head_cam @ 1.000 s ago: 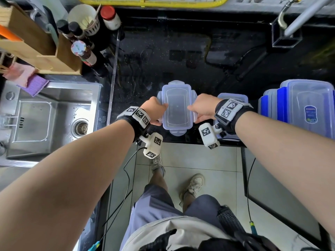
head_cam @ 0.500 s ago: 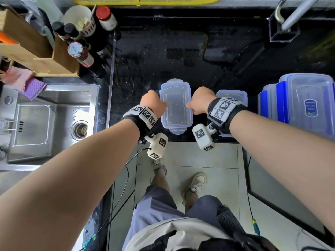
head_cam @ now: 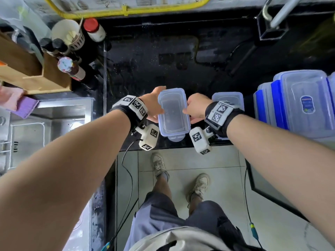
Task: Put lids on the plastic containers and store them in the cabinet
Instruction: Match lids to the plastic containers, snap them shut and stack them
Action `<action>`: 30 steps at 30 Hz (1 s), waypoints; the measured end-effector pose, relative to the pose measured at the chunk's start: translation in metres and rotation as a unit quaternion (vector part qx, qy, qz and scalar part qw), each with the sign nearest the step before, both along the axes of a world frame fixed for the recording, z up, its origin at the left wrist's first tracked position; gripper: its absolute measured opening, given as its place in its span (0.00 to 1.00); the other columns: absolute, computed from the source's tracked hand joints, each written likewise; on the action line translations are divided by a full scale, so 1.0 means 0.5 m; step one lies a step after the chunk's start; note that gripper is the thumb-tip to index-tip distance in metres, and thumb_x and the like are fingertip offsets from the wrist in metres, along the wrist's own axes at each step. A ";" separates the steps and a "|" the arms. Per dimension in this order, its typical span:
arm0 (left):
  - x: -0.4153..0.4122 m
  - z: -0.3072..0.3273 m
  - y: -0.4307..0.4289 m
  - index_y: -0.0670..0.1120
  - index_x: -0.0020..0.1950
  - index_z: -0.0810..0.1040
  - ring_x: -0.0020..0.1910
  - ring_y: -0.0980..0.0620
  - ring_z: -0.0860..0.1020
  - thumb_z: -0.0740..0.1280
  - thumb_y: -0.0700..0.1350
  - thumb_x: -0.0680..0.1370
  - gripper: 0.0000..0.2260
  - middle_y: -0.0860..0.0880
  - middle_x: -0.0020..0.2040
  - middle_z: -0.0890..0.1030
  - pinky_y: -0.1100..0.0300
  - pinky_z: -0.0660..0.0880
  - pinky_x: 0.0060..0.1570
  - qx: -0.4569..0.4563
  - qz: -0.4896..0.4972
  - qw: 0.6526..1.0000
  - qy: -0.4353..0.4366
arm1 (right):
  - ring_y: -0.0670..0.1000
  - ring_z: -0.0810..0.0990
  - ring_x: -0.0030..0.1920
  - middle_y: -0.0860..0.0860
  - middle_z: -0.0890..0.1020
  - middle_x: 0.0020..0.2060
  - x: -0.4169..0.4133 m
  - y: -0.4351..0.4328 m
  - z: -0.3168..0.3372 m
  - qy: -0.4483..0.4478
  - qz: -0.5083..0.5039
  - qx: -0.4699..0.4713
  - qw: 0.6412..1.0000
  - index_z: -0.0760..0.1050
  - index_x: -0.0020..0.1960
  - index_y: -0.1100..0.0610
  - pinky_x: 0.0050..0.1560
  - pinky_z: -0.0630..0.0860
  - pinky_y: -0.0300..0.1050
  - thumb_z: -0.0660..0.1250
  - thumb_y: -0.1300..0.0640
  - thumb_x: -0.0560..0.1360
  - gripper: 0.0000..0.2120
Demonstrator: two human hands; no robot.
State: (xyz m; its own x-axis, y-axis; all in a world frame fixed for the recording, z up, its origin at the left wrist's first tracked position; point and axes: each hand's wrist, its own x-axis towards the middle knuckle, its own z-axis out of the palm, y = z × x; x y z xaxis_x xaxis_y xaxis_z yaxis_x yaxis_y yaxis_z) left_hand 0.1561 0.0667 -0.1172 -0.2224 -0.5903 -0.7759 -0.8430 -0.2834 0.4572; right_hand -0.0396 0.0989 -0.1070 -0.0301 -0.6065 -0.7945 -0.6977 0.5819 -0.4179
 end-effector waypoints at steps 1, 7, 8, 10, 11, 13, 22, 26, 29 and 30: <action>-0.001 -0.001 -0.011 0.60 0.80 0.53 0.44 0.45 0.89 0.70 0.39 0.79 0.38 0.45 0.49 0.86 0.46 0.86 0.47 0.007 -0.022 1.000 -0.008 | 0.60 0.90 0.50 0.61 0.87 0.53 0.000 -0.001 0.000 -0.004 0.000 0.005 1.000 0.81 0.59 0.66 0.52 0.88 0.58 0.66 0.64 0.83 0.08; 0.008 0.001 -0.019 0.57 0.72 0.61 0.38 0.47 0.88 0.74 0.38 0.77 0.32 0.43 0.51 0.84 0.49 0.86 0.40 -0.004 0.016 1.000 -0.014 | 0.60 0.89 0.52 0.61 0.87 0.55 0.004 -0.006 0.001 -0.016 -0.018 0.036 0.999 0.80 0.61 0.65 0.55 0.87 0.57 0.65 0.64 0.83 0.10; 0.011 0.005 -0.008 0.55 0.72 0.61 0.37 0.46 0.88 0.75 0.38 0.76 0.32 0.43 0.50 0.83 0.50 0.86 0.36 -0.042 0.023 0.999 -0.016 | 0.61 0.89 0.53 0.61 0.87 0.56 0.005 -0.007 0.001 -0.016 -0.017 0.038 0.999 0.80 0.62 0.65 0.55 0.87 0.57 0.65 0.64 0.83 0.10; 0.011 0.011 0.026 0.53 0.72 0.63 0.39 0.42 0.85 0.73 0.37 0.76 0.30 0.42 0.53 0.79 0.49 0.85 0.36 -0.128 0.029 0.991 -0.013 | 0.62 0.89 0.53 0.62 0.86 0.57 0.007 -0.007 0.004 -0.016 -0.025 0.042 0.999 0.80 0.62 0.65 0.57 0.87 0.58 0.64 0.65 0.82 0.11; 0.005 0.011 0.044 0.52 0.72 0.65 0.40 0.42 0.83 0.71 0.37 0.77 0.27 0.41 0.56 0.77 0.49 0.84 0.38 -0.170 0.009 0.985 -0.027 | 0.62 0.89 0.53 0.62 0.86 0.57 0.006 -0.008 0.006 -0.015 -0.033 0.043 0.998 0.80 0.62 0.66 0.57 0.86 0.59 0.65 0.65 0.82 0.11; -0.010 0.009 0.078 0.49 0.75 0.66 0.41 0.42 0.79 0.66 0.37 0.81 0.24 0.39 0.62 0.72 0.51 0.79 0.41 -0.222 -0.044 0.971 -0.081 | 0.63 0.89 0.53 0.63 0.87 0.56 0.004 -0.005 0.006 -0.015 -0.047 0.040 0.998 0.80 0.61 0.67 0.58 0.86 0.60 0.66 0.66 0.82 0.10; -0.074 -0.006 0.167 0.40 0.83 0.33 0.65 0.39 0.72 0.83 0.65 0.62 0.72 0.36 0.72 0.58 0.48 0.76 0.66 -0.168 -0.136 0.959 -0.183 | 0.61 0.89 0.51 0.61 0.87 0.53 0.001 0.019 -0.006 -0.043 -0.100 -0.001 0.994 0.78 0.48 0.64 0.52 0.88 0.58 0.67 0.67 0.81 0.03; -0.084 -0.027 0.182 0.41 0.83 0.32 0.64 0.41 0.72 0.84 0.56 0.65 0.69 0.37 0.72 0.57 0.52 0.76 0.59 -0.201 -0.104 0.955 -0.194 | 0.62 0.88 0.54 0.62 0.87 0.54 0.004 0.033 -0.011 -0.033 -0.094 -0.037 0.994 0.80 0.54 0.68 0.54 0.87 0.59 0.68 0.63 0.82 0.07; -0.081 -0.020 0.186 0.45 0.84 0.33 0.66 0.39 0.71 0.84 0.54 0.65 0.68 0.38 0.73 0.56 0.49 0.77 0.62 -0.188 -0.086 0.963 -0.176 | 0.63 0.88 0.54 0.64 0.87 0.53 0.004 0.050 0.002 -0.010 -0.047 -0.081 0.996 0.78 0.48 0.67 0.58 0.85 0.61 0.68 0.61 0.82 0.09; -0.077 -0.013 0.183 0.47 0.84 0.33 0.67 0.39 0.71 0.84 0.55 0.66 0.68 0.38 0.74 0.56 0.47 0.76 0.64 -0.182 -0.083 0.967 -0.160 | 0.63 0.88 0.53 0.63 0.87 0.50 0.000 0.054 0.011 -0.006 -0.034 -0.096 0.995 0.76 0.43 0.64 0.58 0.85 0.61 0.68 0.60 0.82 0.11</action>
State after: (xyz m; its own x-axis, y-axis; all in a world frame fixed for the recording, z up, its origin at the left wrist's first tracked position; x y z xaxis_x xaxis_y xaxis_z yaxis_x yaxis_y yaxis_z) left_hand 0.1175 0.1583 -0.1237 -0.1204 -0.8141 -0.5682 -0.9778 -0.0016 0.2095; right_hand -0.0395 0.1259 -0.1017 -0.0667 -0.7434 -0.6655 -0.6542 0.5361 -0.5334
